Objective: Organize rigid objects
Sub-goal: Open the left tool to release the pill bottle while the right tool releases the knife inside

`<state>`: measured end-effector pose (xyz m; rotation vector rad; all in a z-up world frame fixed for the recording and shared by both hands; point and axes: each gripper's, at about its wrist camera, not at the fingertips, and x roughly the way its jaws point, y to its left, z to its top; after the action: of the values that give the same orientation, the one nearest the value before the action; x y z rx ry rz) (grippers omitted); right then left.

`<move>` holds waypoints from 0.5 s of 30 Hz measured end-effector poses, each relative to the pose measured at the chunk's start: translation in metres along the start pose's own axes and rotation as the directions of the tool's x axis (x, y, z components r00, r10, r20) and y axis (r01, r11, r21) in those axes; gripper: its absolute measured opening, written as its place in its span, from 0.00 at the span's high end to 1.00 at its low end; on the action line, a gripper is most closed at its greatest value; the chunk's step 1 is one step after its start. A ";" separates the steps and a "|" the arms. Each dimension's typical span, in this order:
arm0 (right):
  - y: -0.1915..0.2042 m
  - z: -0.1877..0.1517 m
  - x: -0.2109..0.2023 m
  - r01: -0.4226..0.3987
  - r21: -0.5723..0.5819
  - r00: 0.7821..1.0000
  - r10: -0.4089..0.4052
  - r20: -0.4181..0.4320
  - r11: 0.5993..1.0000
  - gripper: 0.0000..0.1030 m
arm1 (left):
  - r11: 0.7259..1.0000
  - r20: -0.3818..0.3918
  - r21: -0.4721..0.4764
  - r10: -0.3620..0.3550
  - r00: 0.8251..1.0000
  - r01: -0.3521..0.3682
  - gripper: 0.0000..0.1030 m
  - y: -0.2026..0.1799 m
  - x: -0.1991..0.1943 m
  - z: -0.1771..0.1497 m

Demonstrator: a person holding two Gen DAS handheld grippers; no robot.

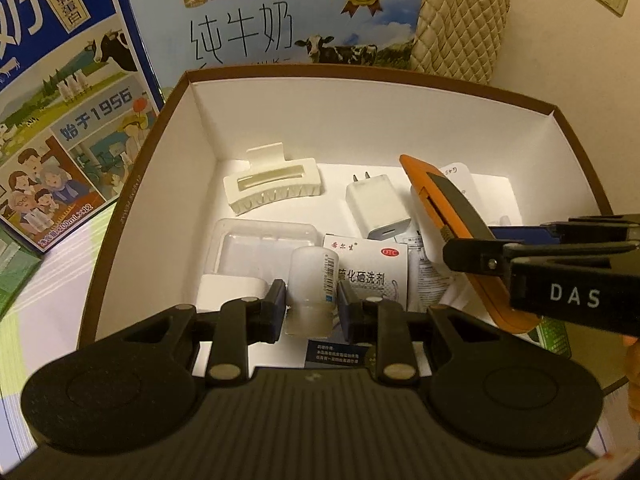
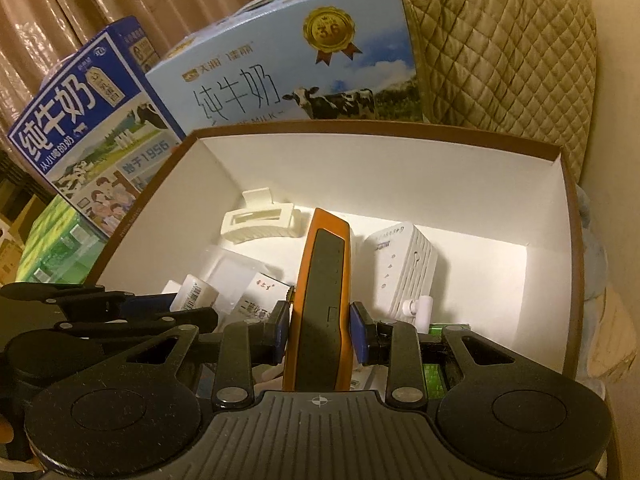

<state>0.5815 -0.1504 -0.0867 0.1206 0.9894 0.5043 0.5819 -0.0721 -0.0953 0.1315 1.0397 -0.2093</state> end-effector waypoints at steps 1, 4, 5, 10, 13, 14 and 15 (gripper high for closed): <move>-0.001 0.000 0.001 0.002 0.002 1.000 -0.002 -0.002 1.000 0.72 | 1.000 0.001 -0.001 -0.002 1.000 0.002 0.78 0.000 0.001 0.001; -0.001 0.000 0.001 0.007 0.004 1.000 -0.007 -0.002 1.000 0.72 | 1.000 0.009 -0.003 0.005 1.000 -0.005 0.72 0.001 0.002 0.002; -0.001 0.000 0.002 0.007 0.004 1.000 -0.007 -0.002 1.000 0.72 | 1.000 0.012 -0.003 0.006 1.000 -0.006 0.70 0.001 0.001 0.002; 0.000 0.000 0.003 0.009 0.011 1.000 -0.009 -0.005 1.000 0.72 | 1.000 0.019 -0.005 0.002 1.000 -0.002 0.67 0.003 -0.002 0.004; 0.001 0.001 0.003 0.011 0.015 1.000 -0.011 -0.005 1.000 0.72 | 1.000 0.020 -0.008 0.005 1.000 -0.005 0.67 0.004 -0.003 0.005; 0.002 0.001 0.003 0.013 0.017 1.000 -0.013 -0.002 1.000 0.72 | 1.000 0.020 -0.010 0.006 1.000 -0.006 0.66 0.005 -0.003 0.005; 0.002 0.001 0.003 0.015 0.016 1.000 -0.015 0.004 1.000 0.72 | 1.000 0.021 -0.011 0.007 1.000 -0.006 0.66 0.005 -0.004 0.005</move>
<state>0.5831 -0.1470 -0.0875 0.1281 0.9903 0.4820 0.5852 -0.0676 -0.0893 0.1230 1.0197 -0.1988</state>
